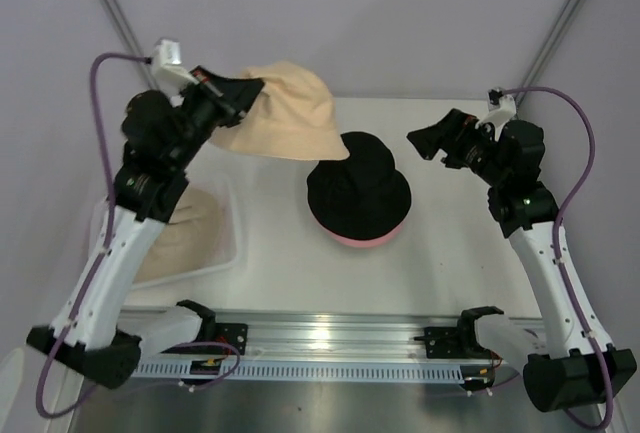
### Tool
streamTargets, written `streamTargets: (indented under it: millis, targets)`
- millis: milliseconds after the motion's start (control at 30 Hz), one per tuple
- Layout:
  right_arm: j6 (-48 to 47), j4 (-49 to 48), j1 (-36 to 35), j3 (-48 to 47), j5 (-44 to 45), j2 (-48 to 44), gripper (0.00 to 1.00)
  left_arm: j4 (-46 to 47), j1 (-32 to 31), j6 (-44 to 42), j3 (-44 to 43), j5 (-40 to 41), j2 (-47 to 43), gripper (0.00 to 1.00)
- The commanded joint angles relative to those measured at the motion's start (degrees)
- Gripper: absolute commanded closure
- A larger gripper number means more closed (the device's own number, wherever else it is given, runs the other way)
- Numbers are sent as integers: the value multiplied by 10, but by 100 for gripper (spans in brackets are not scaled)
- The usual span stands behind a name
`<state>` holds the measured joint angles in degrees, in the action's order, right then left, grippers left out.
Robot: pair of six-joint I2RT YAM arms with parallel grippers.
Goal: Stack the hats
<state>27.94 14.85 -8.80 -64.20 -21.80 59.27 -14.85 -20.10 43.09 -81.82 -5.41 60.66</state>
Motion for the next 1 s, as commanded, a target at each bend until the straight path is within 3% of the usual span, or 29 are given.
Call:
streamTargets:
  millis: [0, 133, 333, 467, 567, 600, 733, 967]
  targets:
    - [5, 29, 23, -9, 35, -34, 1, 89, -92, -14, -91, 50, 100, 99]
    - [4, 100, 72, -22, 56, -57, 1, 136, -159, -83, -151, 90, 178, 99]
    - [25, 105, 147, -13, 24, -82, 0, 235, -181, -35, -172, 58, 265, 99]
    - [33, 99, 150, -5, 31, -80, 1, 219, -209, -57, -189, 46, 298, 99]
    - [31, 100, 154, -1, 40, -83, 1, 192, -218, -78, -145, 51, 275, 99]
    - [30, 99, 155, 3, 40, -83, 1, 196, -220, -98, -87, 51, 264, 99]
    - [38, 84, 156, 19, 21, -82, 0, 186, -225, -157, 11, 80, 219, 99]
    - [43, 69, 156, 28, 7, -69, 1, 196, -225, -150, 168, 72, 124, 99]
